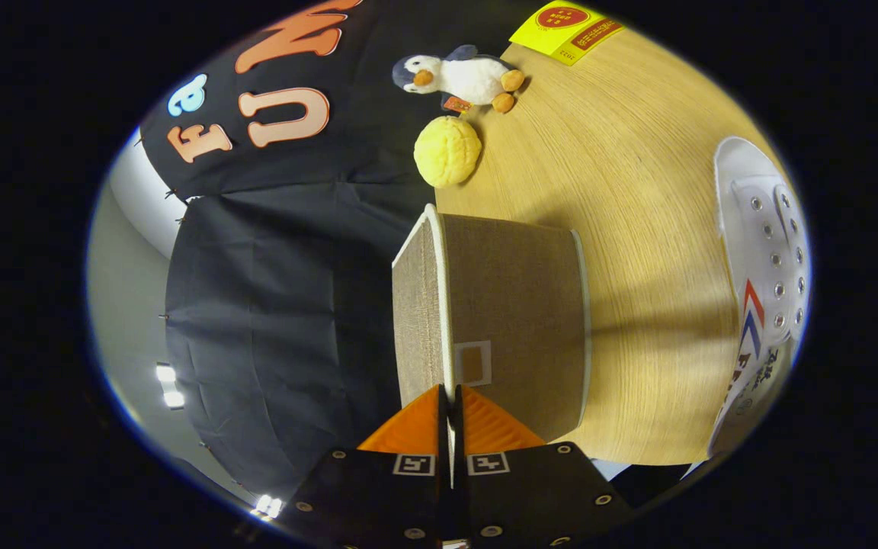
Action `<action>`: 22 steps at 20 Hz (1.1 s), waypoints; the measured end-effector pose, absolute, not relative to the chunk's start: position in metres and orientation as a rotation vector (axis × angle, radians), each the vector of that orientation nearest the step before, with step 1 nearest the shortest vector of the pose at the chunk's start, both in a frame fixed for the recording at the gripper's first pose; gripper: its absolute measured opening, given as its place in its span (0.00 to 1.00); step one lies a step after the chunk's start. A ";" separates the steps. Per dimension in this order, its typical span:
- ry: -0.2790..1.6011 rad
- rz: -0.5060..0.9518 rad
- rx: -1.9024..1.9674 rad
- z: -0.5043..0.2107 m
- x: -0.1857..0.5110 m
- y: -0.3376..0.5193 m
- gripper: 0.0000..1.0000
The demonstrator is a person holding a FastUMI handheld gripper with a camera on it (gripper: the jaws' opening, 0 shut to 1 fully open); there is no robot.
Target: Open the storage box then place both shoes into the box .Put the left shoe in first, then the right shoe, with the right side of both shoes facing outward in a uniform manner.
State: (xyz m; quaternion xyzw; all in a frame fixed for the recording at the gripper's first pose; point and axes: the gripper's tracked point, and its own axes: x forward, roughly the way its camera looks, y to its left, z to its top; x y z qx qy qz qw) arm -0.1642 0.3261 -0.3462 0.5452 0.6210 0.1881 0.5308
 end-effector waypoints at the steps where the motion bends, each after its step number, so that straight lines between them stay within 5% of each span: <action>1: 1.494 0.437 1.277 -0.349 -0.165 0.326 0.01; 22: 1.232 0.721 1.065 -0.214 -0.077 0.402 0.03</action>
